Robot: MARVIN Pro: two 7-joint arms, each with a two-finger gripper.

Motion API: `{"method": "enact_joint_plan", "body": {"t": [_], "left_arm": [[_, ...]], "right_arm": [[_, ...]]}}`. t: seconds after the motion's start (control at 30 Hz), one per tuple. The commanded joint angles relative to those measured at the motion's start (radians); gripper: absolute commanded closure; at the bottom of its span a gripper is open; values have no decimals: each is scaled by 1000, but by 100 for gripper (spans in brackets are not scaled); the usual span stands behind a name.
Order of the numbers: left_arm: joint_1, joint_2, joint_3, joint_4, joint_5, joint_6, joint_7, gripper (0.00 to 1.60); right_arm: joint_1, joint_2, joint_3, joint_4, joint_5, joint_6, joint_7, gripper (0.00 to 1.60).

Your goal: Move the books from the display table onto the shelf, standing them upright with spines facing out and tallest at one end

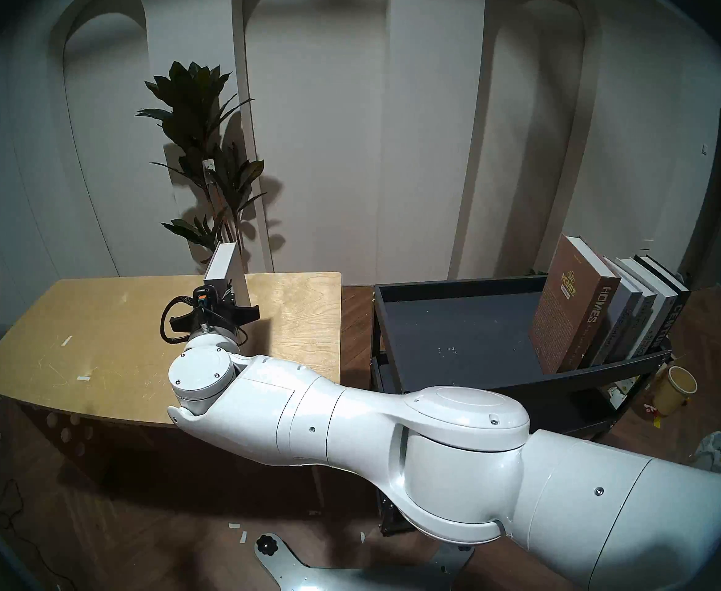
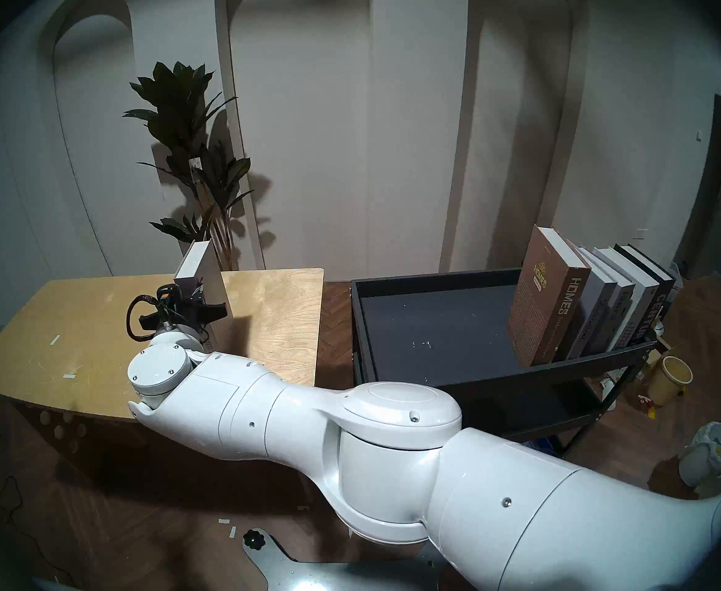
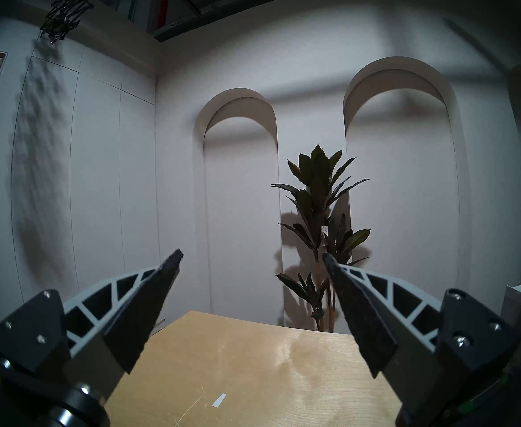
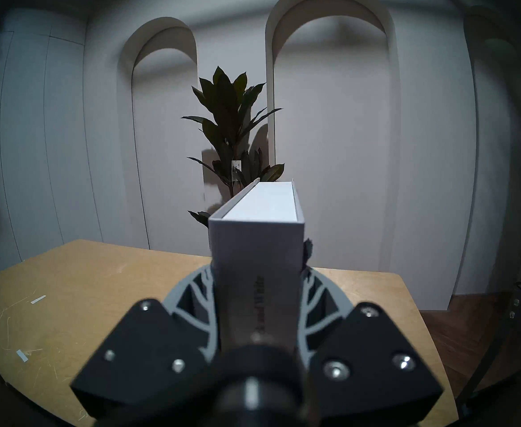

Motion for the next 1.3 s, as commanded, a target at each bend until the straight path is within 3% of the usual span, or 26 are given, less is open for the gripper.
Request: {"method": "enact_joint_plan", "body": {"t": [0.0,0.47,0.77,0.9,1.27], "left_arm": [[-11,11,-15,-3,-1,-5,0,0],[-20,12,-17,3,1,-5,-10,0],[-27,13,-19,8,0,-6,-18,0],[-30,13,-19,10,1,-6,-22,0],[-34,12,-18,13,2,-5,-28,0]], "right_arm": [[29,-13,6,2,-2,-14,1,160],[71,-13,12,-30,-15,-60,-44,160],[97,-13,20,-81,-69,-132,-195,160],[96,-13,14,-124,-136,-168,-282,160],[135,46,-7,-275,-242,-162,-469,160]]}}
